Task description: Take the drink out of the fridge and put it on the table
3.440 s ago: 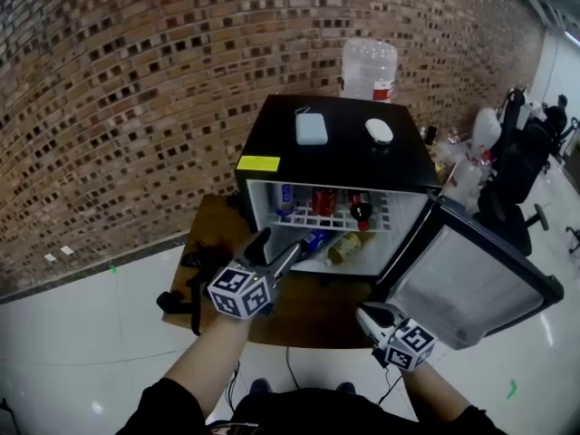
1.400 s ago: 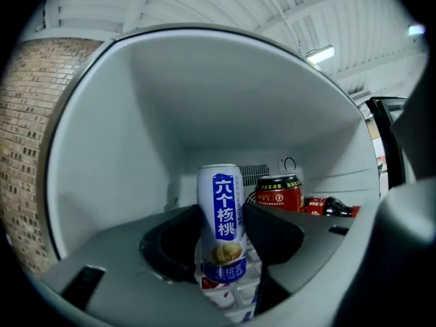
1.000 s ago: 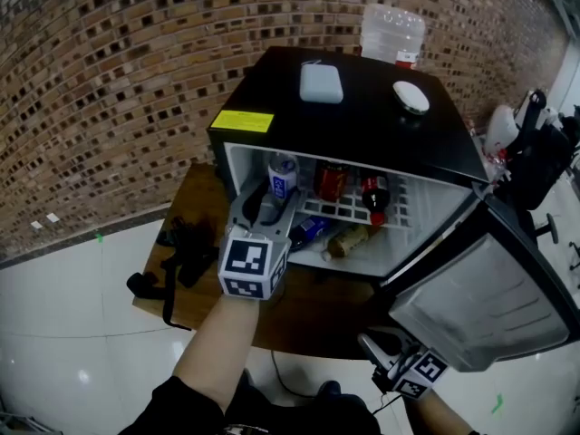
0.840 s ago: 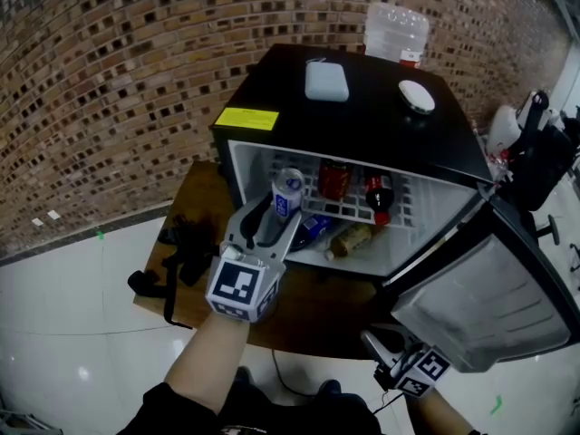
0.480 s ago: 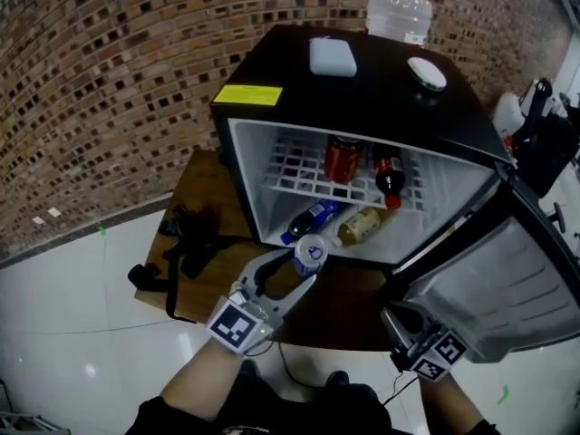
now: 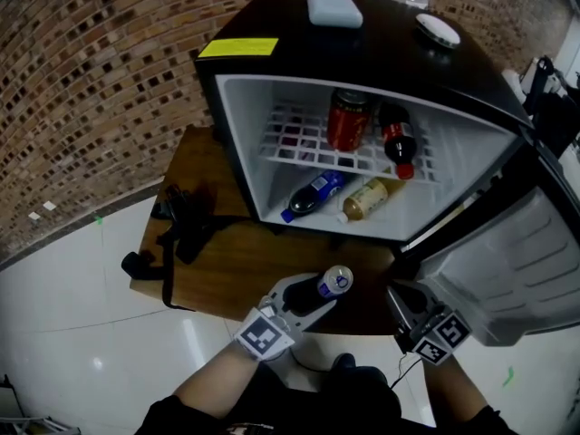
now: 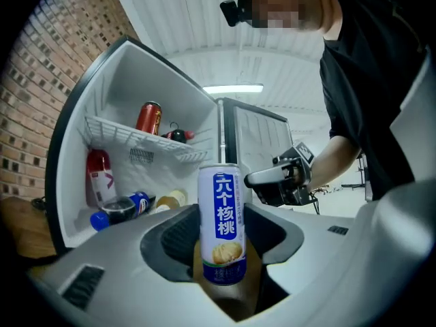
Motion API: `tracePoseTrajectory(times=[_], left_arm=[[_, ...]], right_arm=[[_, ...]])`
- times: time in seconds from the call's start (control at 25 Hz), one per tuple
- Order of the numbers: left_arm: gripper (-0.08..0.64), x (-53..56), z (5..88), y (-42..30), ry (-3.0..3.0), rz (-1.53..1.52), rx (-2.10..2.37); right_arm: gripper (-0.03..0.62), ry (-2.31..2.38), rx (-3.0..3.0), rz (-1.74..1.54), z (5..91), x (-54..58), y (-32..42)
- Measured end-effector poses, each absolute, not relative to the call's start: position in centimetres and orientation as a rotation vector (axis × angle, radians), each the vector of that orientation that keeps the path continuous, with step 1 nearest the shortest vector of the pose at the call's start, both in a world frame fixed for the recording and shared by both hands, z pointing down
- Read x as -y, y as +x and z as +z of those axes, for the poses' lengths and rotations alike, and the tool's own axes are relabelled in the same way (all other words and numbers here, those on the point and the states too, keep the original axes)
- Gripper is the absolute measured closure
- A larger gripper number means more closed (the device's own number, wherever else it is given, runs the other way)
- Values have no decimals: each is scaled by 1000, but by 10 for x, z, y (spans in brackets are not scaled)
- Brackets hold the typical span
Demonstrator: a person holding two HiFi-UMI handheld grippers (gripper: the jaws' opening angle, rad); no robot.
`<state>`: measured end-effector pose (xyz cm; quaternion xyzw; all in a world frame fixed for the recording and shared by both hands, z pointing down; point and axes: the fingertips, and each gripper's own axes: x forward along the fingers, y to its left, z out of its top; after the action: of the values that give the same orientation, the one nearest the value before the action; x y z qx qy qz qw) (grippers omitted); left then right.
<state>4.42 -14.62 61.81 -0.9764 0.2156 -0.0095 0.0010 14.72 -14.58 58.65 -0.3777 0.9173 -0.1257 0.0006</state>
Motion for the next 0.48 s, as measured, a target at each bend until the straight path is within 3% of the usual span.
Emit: tracePoseTrajectory(times=[0.48], left_arm=[[356,147,669,37,-3097,-108,-702]], right_arm=[[563,-1210,-2911,-418,603,145,150]])
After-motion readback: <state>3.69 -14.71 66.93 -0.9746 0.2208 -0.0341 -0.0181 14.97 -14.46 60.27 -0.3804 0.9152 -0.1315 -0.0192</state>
